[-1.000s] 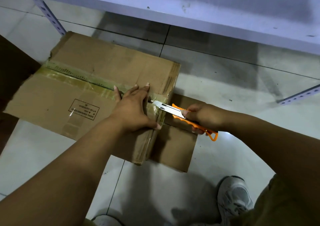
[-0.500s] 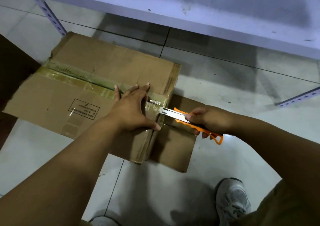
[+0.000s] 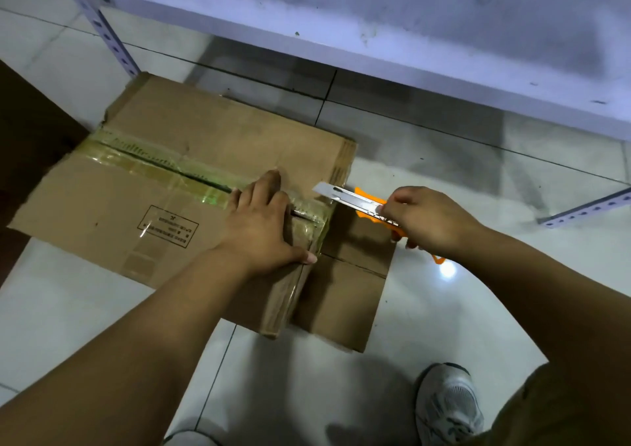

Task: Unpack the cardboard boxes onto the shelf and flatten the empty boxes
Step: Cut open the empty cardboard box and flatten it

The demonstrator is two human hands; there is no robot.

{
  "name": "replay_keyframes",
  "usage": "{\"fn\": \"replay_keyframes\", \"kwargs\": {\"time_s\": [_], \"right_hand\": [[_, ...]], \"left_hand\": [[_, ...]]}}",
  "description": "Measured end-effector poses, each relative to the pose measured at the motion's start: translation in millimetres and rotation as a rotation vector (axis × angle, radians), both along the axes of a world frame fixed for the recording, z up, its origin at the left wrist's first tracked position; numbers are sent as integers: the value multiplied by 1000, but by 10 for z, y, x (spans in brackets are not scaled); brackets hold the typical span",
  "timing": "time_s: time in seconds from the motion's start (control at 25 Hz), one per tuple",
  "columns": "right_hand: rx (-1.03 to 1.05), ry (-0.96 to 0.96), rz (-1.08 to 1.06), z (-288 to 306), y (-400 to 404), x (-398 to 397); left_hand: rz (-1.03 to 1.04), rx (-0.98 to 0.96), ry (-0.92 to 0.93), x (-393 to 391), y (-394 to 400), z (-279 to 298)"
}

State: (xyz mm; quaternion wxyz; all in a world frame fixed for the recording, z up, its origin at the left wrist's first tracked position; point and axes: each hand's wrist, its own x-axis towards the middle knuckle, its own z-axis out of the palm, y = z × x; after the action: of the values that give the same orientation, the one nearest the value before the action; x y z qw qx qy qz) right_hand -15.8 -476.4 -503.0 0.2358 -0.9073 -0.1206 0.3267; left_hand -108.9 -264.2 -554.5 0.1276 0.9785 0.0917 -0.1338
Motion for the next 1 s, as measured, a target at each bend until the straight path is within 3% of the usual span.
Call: {"fn": "replay_keyframes", "kwargs": {"time_s": [0.28,0.44,0.84,1.0], "right_hand": [[4,-90,47,-102,98,-99],[-16,-120,60,-102,108,-125],[-22,-103,65,-132,47,-232],[-36,-103,74,-125,-3,-271]], "left_hand": [[104,-163,-146,80,7,22],[77,-44,-109,145,82,4],[153,-65,-33,364,164,-96],[109,20,-48,374,167,-126]]}}
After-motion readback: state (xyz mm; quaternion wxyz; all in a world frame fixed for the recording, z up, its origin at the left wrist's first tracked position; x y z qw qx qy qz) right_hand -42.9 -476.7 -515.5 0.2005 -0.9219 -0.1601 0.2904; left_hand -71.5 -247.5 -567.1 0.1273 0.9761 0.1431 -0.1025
